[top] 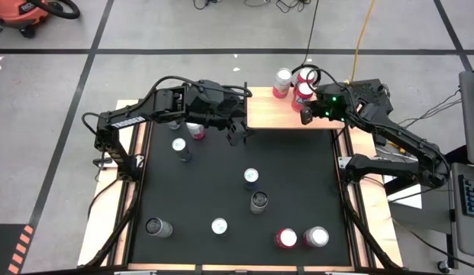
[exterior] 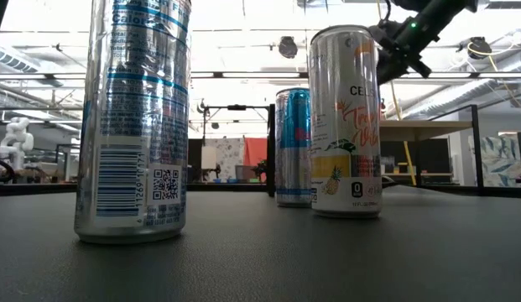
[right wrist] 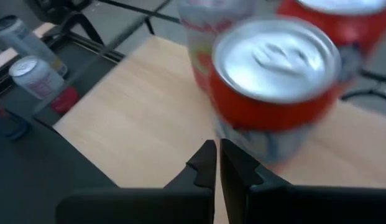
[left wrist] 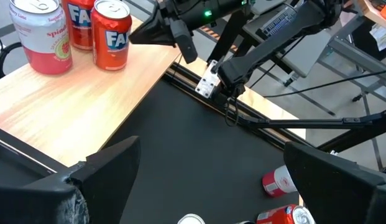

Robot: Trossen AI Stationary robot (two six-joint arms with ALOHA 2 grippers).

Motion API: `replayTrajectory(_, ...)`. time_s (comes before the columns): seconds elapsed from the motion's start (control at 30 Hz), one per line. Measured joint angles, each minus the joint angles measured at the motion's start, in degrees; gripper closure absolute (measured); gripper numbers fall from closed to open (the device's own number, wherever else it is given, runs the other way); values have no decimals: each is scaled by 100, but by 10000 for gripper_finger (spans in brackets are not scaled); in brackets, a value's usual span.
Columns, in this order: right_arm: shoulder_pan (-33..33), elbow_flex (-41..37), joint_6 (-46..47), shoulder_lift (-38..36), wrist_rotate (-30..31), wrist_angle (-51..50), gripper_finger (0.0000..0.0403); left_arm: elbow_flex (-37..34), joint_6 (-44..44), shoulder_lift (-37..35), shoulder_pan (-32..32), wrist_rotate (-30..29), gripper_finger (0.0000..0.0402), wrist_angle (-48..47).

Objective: Place canned beverage on shelf
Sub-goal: Put the top red soda can on the shelf aligned with the other red soda can

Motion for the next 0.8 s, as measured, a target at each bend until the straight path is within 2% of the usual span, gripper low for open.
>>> replayTrajectory(0.1, 29, 0, -246, 148, -2, 264, 403, 0, 6, 0, 0, 0, 2, 0)
replayTrajectory(0.43, 22, -2, -296, 544, 9, 261, 403, 0, 33, 0, 7, 2, 2, 0)
replayTrajectory(0.8, 22, -2, -310, 608, 172, 257, 403, 0, 2, 0, 7, 2, 2, -72)
